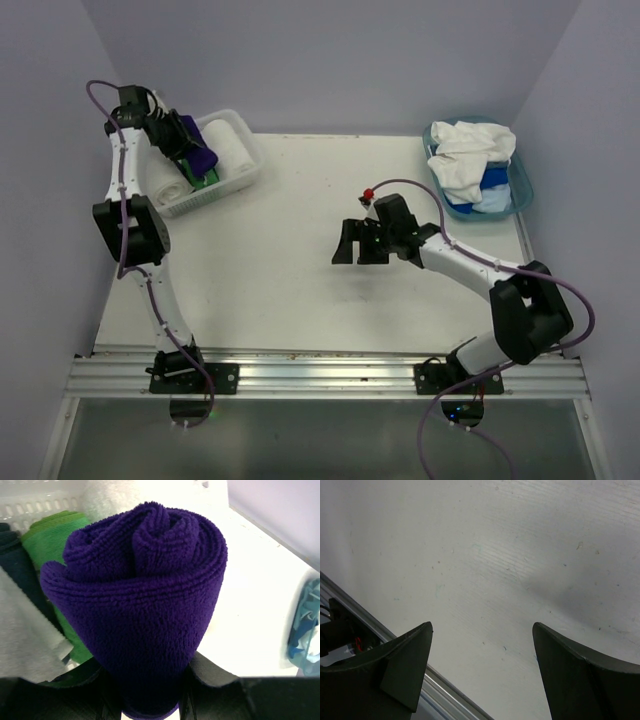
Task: Roll the towels
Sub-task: Place the rolled towel into the container
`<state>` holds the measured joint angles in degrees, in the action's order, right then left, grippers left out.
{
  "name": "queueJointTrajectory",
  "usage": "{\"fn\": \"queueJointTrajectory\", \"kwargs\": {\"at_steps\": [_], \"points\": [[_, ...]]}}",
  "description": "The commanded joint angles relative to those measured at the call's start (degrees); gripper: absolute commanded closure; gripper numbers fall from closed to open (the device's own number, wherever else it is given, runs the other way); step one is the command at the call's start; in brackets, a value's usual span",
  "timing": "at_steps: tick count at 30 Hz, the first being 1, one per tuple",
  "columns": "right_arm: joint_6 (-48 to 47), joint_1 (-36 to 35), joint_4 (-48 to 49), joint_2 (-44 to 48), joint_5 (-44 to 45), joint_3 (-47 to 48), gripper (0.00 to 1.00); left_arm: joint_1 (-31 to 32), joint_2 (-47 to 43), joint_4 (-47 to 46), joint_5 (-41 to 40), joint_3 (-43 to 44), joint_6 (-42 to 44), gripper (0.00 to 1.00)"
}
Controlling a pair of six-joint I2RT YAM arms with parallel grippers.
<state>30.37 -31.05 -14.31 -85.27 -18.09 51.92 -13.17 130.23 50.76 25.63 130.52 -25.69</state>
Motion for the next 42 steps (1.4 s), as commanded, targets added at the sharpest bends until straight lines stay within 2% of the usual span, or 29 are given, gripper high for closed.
{"fn": "queueJointTrajectory", "kwargs": {"at_steps": [1, 8, 18, 21, 28, 32, 34, 37, 42], "points": [[-0.14, 0.29, 0.77, -1.21, -2.65, 2.22, 0.15, -1.68, 0.46, 2.58, -1.8, 2.72, 2.57, 0.8], [1.01, 0.37, 2.35, -3.31, -4.15, 2.57, 0.15, -1.86, -0.77, 4.25, -8.13, 2.63, 2.93, 0.79], [0.83, 0.37, 2.0, -4.72, -4.59, 3.54, 0.15, -1.51, 2.92, 4.78, -12.18, 2.99, 2.58, 0.8], [0.92, 0.37, 2.09, -5.08, -4.68, 3.8, 0.15, -1.68, 3.45, 4.61, -12.79, 2.28, 2.67, 0.77], [1.09, 0.37, 2.26, -4.73, -4.5, 3.45, 0.15, -1.6, 6.17, 3.91, -11.83, 3.6, 3.19, 0.6], [1.09, 0.37, 2.26, -4.99, -4.59, 3.36, 0.15, -1.69, 6.35, 3.2, -9.73, 2.82, 3.02, 0.38], [1.18, 0.37, 2.35, -4.9, -4.59, 3.28, 0.15, -1.77, 5.56, 2.59, -9.46, 2.64, 2.93, 0.32], [0.92, 0.37, 2.09, -4.73, -4.76, 3.62, 0.15, -1.68, 3.98, 1.97, -8.58, 2.46, 2.93, 0.3], [0.3, 0.29, 1.48, -3.23, -4.76, 4.5, 0.15, -1.69, 0.64, 1.19, -8.67, 0.71, 2.23, 0.19]]}}
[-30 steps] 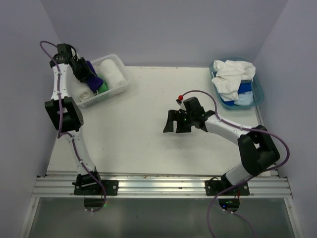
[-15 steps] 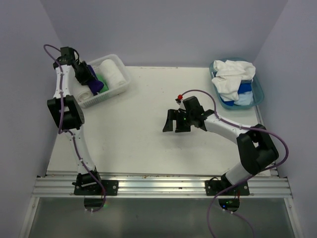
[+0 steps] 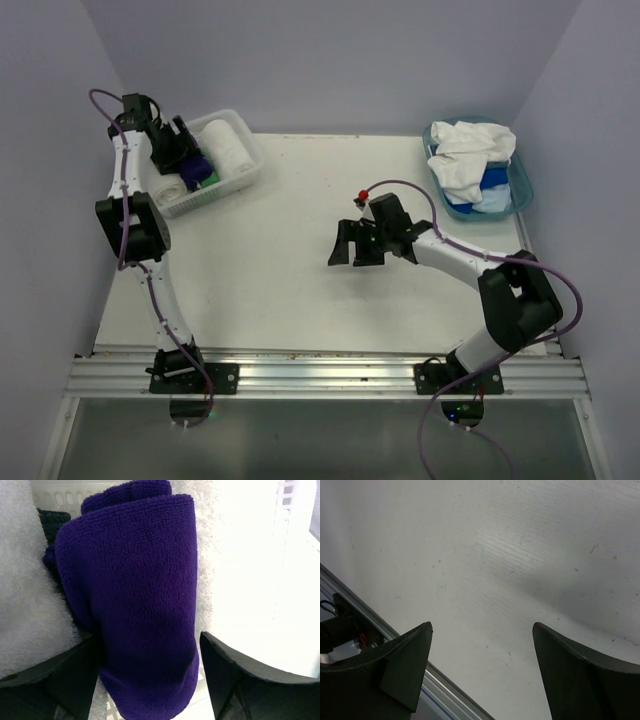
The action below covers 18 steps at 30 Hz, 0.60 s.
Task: Roll the towels
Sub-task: Place the rolled towel into the container
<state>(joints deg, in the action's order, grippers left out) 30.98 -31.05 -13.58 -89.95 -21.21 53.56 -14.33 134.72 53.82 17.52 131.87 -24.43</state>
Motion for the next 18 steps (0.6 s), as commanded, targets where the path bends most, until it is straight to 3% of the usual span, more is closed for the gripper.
{"fn": "queueJointTrajectory", "kwargs": {"at_steps": [1, 14, 18], "points": [[-0.31, 0.29, 0.75, 1.53, -1.55, 2.87, 0.15, -0.61, -4.89, -1.79, -0.64, -1.09, 0.96, 0.16], [-1.01, 0.29, 0.14, 4.34, -0.06, 1.9, 0.15, -0.44, -14.56, -2.85, -0.2, -4.52, -1.94, 0.14], [-1.97, 0.2, -1.52, 5.75, 1.86, 2.16, 0.15, -0.35, -19.13, -5.65, -0.03, -8.99, -2.91, 0.14]]}}
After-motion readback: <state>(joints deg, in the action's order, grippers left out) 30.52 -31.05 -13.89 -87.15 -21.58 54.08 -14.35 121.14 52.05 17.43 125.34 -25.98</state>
